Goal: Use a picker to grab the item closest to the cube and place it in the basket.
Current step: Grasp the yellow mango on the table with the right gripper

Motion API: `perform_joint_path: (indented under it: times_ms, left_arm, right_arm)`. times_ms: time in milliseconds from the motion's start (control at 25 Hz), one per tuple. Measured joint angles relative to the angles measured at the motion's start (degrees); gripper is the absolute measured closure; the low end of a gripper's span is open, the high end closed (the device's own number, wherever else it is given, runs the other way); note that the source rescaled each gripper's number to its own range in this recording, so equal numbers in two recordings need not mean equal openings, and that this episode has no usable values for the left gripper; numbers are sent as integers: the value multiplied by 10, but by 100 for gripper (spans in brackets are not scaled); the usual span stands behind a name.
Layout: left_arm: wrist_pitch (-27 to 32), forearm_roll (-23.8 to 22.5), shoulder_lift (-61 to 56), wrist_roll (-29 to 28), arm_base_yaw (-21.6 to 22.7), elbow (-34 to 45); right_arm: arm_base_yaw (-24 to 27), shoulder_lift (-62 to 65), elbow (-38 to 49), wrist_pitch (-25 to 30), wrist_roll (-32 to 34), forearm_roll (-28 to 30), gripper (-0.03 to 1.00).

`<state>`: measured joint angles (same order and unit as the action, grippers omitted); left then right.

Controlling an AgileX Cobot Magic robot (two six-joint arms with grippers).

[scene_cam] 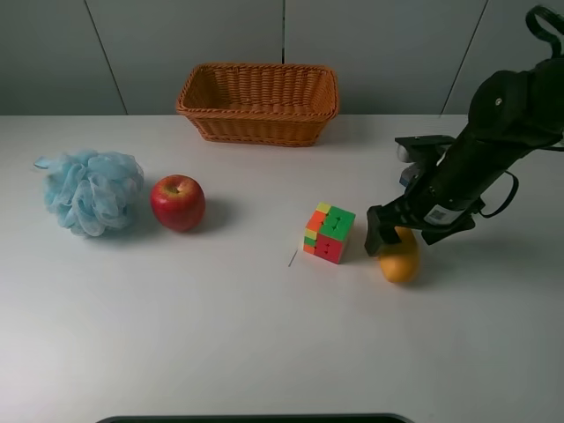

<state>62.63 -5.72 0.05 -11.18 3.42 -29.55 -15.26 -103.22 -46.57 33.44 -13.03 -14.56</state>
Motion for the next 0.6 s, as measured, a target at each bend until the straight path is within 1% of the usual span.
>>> perform_joint_path:
  times_ms: [360,400,440,480,520,560,600]
  left_arm:
    - [0,0,0,0,0,0]
    - [0,0,0,0,0,0]
    - [0,0,0,0,0,0]
    - [0,0,0,0,0,0]
    - [0,0,0,0,0,0]
    - [0,0,0,0,0,0]
    - [0,0,0,0,0,0]
  right_arm:
    - [-6,-40,0,-17,-10,-2,-3]
    - [-6,-40,0,-17,-10,-2,0]
    - [-6,-40,0,-18,-10,-2,18]
    - [-6,-41,0,-19,-10,-2,49]
    - [-6,-42,0,-19,-10,-2,97]
    - [-7,-42,0,-19,-10,-2,91]
    - [-7,-42,0,-19,-10,-2,94]
